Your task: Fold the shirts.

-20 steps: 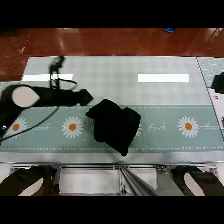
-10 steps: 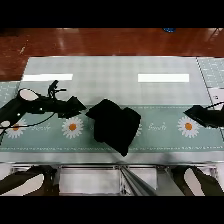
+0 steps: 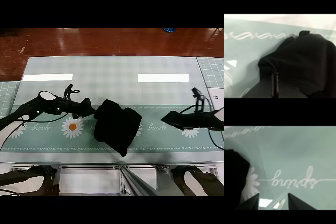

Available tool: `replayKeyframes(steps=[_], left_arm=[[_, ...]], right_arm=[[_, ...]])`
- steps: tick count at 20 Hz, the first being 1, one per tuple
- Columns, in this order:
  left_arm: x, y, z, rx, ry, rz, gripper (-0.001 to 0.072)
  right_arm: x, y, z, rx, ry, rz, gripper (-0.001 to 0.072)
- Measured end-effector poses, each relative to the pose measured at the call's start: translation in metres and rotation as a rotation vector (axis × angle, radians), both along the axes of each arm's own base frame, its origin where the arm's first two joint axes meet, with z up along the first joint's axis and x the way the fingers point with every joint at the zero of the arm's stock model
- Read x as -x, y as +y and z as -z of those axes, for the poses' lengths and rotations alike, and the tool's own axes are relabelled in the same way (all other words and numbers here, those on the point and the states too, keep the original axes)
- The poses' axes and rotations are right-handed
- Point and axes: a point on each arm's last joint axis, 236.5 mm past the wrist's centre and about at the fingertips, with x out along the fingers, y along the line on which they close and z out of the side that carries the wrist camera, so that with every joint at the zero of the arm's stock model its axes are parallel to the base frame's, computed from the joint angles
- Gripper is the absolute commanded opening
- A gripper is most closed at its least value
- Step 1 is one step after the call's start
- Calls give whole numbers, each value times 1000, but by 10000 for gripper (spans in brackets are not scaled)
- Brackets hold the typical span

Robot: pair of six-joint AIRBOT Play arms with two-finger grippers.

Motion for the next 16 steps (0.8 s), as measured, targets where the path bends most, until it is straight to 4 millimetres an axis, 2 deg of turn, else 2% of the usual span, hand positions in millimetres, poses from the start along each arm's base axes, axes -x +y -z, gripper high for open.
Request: replayKeyframes(steps=[4,10,11,12,13,14,16], left_arm=[[-4,-9,-10,18,-43,53,25],[-2,-14,-15,31,-58,89,25],[-2,-15,-15,32,-58,93,25],[-1,-15,-15,32,-59,94,25],[-1,-16,-15,33,-58,96,25],[-1,-16,-15,33,-59,98,25],[-1,-15,-16,35,-60,98,25]], right_arm=[[8,50,22,-64,84,-107,413],[10,109,51,-192,162,-159,390],[6,118,53,-228,158,-150,334],[1,127,53,-269,150,-139,330],[-4,136,51,-311,139,-129,237],[-9,142,49,-343,126,-125,19],[-18,151,42,-389,92,-134,17]])
